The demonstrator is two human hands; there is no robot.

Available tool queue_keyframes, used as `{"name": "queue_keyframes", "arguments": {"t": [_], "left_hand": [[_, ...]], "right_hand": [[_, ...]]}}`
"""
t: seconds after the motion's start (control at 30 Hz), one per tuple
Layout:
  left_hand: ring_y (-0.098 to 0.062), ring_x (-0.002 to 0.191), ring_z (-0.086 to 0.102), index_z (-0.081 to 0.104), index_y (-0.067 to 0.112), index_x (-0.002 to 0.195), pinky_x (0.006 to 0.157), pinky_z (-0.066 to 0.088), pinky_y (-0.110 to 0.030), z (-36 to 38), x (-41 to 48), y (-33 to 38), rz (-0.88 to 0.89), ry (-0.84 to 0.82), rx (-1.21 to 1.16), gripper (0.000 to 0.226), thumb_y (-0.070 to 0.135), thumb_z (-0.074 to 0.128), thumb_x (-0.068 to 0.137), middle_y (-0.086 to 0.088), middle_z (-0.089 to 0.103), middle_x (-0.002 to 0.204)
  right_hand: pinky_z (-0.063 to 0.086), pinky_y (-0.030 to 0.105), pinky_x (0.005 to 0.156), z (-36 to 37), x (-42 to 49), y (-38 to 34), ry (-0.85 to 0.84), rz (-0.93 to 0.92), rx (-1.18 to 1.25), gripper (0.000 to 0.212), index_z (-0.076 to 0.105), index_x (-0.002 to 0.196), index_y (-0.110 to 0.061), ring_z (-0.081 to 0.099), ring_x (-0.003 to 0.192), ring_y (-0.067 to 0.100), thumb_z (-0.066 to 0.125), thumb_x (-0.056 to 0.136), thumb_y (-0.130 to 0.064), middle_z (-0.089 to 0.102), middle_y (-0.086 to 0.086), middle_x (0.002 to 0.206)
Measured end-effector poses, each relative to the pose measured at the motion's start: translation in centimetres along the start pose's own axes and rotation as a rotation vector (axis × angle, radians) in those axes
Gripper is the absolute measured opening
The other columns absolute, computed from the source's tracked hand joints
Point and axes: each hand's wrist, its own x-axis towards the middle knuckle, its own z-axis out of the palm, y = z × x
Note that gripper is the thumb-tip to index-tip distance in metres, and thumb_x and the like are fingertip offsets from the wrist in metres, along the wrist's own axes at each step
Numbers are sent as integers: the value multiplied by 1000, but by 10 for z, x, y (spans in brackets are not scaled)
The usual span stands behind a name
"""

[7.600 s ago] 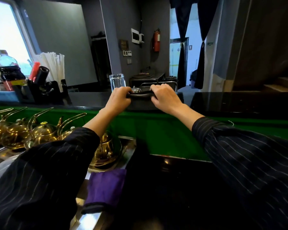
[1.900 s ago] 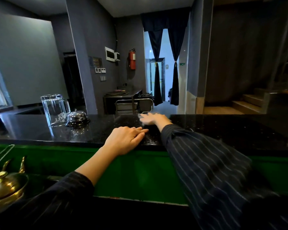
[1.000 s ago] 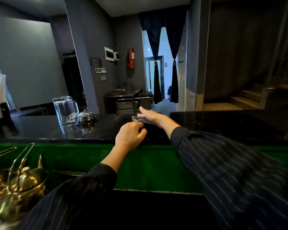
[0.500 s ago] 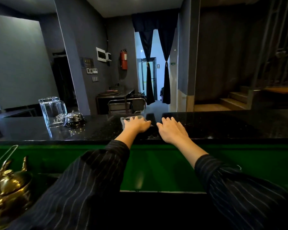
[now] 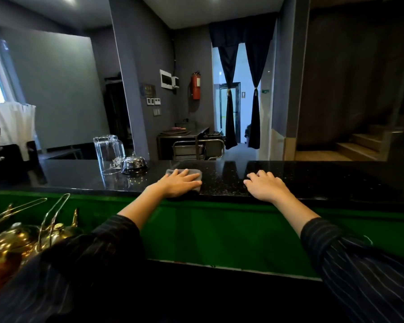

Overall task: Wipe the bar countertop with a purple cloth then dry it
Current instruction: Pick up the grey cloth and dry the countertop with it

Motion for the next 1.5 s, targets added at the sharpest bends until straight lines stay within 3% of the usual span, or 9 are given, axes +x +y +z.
{"name": "queue_keyframes", "arguments": {"t": [0.13, 0.47, 0.67, 0.83, 1.03, 1.17, 1.27, 1.4, 1.5], "left_hand": [[-39, 146, -11, 9, 40, 148, 118, -4, -56, -10, 17, -25, -82, -73, 3, 61, 62, 21, 93, -11, -7, 161], [-32, 149, -1, 10, 38, 149, 117, 4, -56, -21, 126, 13, -140, -97, 148, 59, 58, 18, 94, -9, 1, 162], [-34, 148, 2, 14, 33, 150, 117, 2, -57, -18, 142, 79, 91, -163, 65, 56, 45, 29, 97, -10, 2, 161], [-29, 149, -3, 12, 28, 151, 117, -6, -55, -11, 122, 71, 322, -173, 32, 53, 34, 27, 100, -2, 3, 162], [-35, 148, 2, 8, 27, 151, 117, 0, -51, -15, 144, 15, 88, -131, 47, 54, 34, 26, 101, -10, 3, 161], [-31, 148, 14, 11, 33, 150, 119, 8, -52, -18, 166, 25, -35, -112, 45, 57, 50, 17, 96, -5, 8, 162], [-31, 148, 14, 12, 33, 150, 118, 10, -56, -13, 185, 57, 79, -137, 53, 66, 57, 19, 89, -3, 9, 162], [-34, 148, 4, 7, 33, 150, 118, 5, -58, -9, 160, 122, 305, -192, 124, 59, 51, 19, 95, -3, 2, 162], [-35, 148, 2, 9, 29, 151, 118, 3, -58, -6, 140, 124, 387, -202, 172, 69, 57, 16, 87, -5, 3, 162]], "right_hand": [[25, 50, 114, 4, 0, -3, 4, 4, -11, 52, 34, 147, -20, 26, 141, 33, 21, 101, -38, 30, 11, 154], [30, 51, 108, 9, 4, -3, 87, -23, -40, 47, 39, 141, -19, 32, 136, 31, 21, 101, -36, 38, 10, 147], [30, 49, 108, 5, 4, -5, 80, -20, -39, 47, 39, 141, -20, 34, 135, 31, 22, 101, -36, 39, 9, 147], [28, 49, 109, 4, -2, -4, 53, -12, -41, 50, 37, 145, -20, 31, 137, 32, 20, 101, -39, 36, 9, 151], [28, 51, 110, 8, 1, -3, 76, -21, -42, 49, 39, 142, -19, 32, 135, 32, 20, 101, -36, 38, 10, 147], [33, 50, 105, 9, 5, -4, 124, -26, -62, 45, 43, 137, -19, 38, 130, 30, 23, 100, -35, 44, 10, 140], [35, 49, 102, 8, 6, -5, 143, -32, -76, 43, 44, 135, -18, 40, 128, 31, 25, 100, -33, 46, 10, 138], [34, 50, 101, 4, 6, -2, 141, -13, -43, 46, 44, 140, -18, 40, 129, 32, 25, 100, -32, 46, 10, 141], [34, 49, 102, 2, 3, -2, 120, 8, 5, 49, 41, 143, -16, 39, 132, 31, 25, 99, -27, 46, 9, 144]]}}
